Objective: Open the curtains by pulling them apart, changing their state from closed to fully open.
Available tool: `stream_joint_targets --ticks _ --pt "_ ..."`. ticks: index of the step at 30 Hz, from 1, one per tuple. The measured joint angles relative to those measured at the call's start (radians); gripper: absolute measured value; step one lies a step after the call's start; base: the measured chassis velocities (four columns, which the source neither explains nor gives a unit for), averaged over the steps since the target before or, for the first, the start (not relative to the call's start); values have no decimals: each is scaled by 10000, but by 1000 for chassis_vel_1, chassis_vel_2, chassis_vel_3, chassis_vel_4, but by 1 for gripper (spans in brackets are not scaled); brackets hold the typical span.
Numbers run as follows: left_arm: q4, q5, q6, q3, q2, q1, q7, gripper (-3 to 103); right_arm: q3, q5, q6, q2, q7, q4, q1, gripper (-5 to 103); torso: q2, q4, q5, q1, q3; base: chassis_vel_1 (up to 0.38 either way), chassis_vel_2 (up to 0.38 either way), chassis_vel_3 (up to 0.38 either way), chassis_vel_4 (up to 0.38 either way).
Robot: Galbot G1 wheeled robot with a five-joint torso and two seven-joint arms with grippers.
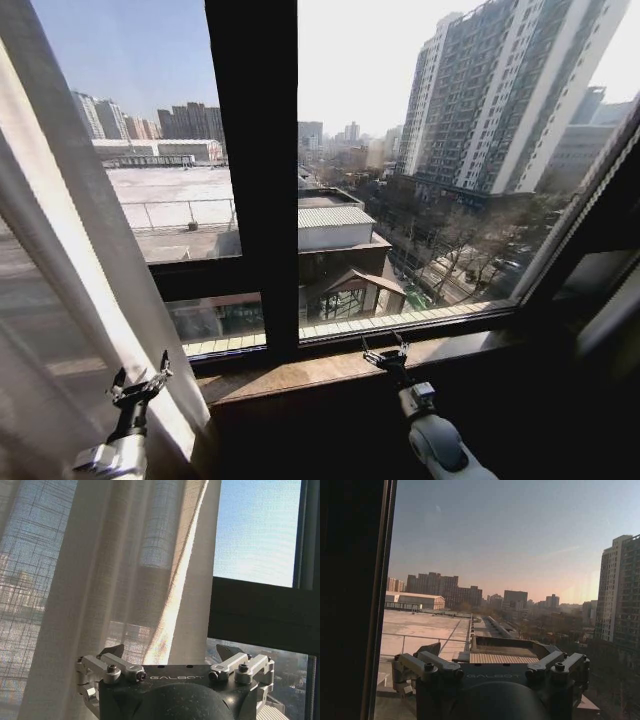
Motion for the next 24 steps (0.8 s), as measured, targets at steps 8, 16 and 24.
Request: stream_joint_targets --ticks 8,16,24 --pt "0 0 0 -6 3 1 0 100 -3 0 0 3 0 1 0 100 2 4 -5 -3 -1 11 -5 -11 9" --pt "0 0 0 -6 2 0 0 100 -3 -1 0 3 -1 2 0 100 1 3 -1 0 -1 0 0 0 0" --pt "0 0 0 -7 3 0 0 100 -4 0 0 3 -2 4 0 100 0 3 -3 -1 0 0 0 0 0"
